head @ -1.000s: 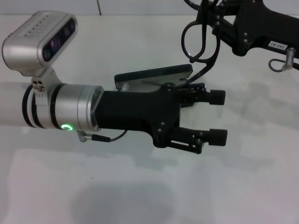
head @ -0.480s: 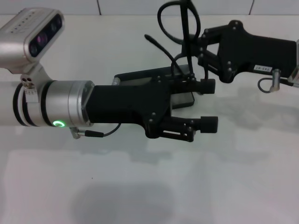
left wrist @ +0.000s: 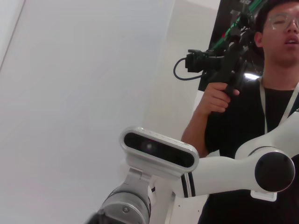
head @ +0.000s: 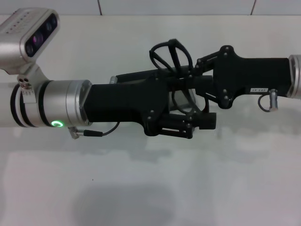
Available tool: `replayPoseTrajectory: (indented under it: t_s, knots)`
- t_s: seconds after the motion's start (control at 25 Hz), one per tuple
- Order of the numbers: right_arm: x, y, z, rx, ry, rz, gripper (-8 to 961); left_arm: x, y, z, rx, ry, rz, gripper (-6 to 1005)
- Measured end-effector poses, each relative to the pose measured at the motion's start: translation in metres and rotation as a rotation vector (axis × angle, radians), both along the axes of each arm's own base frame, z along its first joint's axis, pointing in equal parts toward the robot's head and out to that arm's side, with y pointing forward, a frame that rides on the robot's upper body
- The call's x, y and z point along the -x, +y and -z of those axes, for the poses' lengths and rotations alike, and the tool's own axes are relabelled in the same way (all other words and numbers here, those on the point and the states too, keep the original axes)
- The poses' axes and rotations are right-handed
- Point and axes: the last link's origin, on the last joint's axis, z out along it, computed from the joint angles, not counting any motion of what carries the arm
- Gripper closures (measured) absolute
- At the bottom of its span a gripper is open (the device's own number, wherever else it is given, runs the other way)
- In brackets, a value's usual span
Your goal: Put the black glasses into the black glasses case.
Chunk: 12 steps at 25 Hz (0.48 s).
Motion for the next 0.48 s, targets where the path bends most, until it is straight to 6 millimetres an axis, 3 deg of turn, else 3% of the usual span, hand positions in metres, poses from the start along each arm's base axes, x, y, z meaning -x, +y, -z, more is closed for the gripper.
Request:
replayPoseTrajectory:
  t_s: [0.48]
  knots:
    - [-0.0024,0.0017,-0.0017,-0.020,-0.029,-0.012,858,-0.0028,0.0023,0.0003,-0.005,0.002,0.009,124]
